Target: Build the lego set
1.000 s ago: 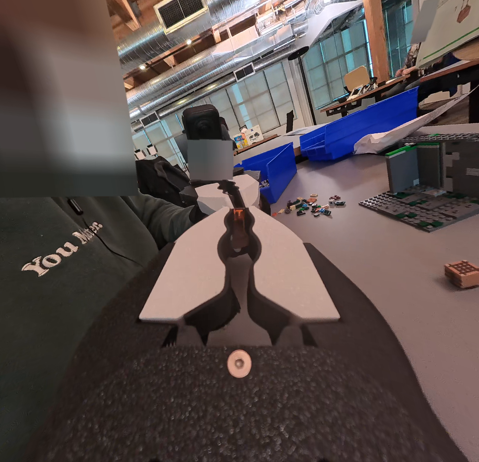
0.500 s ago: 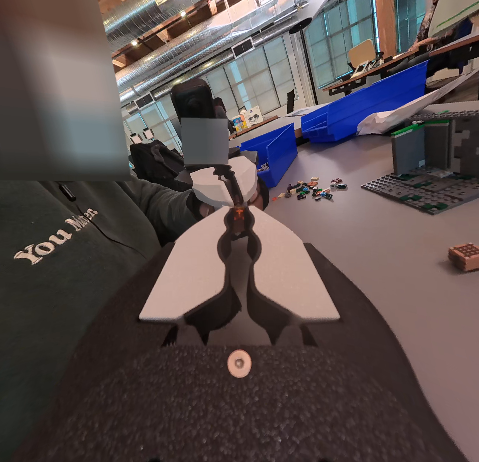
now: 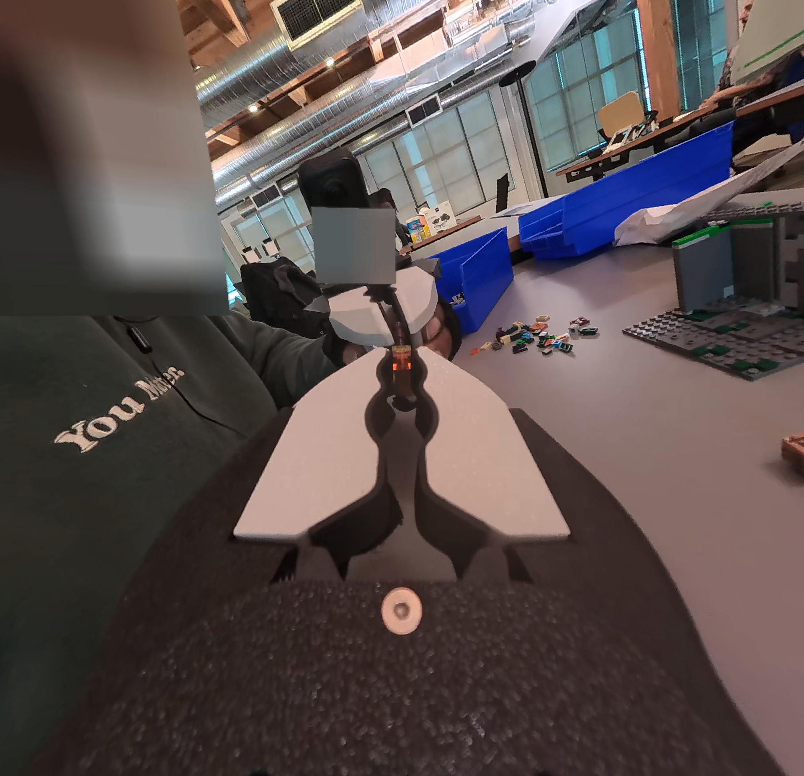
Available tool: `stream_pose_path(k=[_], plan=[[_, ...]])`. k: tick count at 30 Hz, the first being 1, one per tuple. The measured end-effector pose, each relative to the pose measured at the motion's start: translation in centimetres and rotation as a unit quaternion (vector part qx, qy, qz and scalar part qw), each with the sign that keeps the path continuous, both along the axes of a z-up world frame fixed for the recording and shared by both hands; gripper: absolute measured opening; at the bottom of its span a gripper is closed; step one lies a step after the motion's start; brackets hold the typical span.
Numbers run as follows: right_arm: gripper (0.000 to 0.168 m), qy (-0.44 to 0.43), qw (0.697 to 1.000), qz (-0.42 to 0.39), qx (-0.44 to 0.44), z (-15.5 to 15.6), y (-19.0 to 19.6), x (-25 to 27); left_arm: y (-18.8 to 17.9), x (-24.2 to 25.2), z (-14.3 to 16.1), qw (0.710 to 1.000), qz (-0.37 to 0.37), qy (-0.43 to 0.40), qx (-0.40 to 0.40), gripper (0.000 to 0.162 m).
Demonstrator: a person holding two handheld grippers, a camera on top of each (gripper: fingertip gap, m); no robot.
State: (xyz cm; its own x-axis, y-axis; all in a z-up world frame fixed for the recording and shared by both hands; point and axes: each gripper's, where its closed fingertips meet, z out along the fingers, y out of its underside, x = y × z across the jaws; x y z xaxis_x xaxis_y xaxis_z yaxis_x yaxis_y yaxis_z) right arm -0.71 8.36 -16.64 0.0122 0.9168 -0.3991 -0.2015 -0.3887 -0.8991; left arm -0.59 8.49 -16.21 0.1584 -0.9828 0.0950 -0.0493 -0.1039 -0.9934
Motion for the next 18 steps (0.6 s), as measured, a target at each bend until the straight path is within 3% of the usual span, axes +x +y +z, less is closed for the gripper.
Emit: stream_pose_path(k=[18], plan=[[0.008,-0.087,0.993,-0.013,0.083,1.2,-0.2,-0.1,-0.2,0.1,-0.2,1.0,0.005,-0.02,0.0,0.005]])
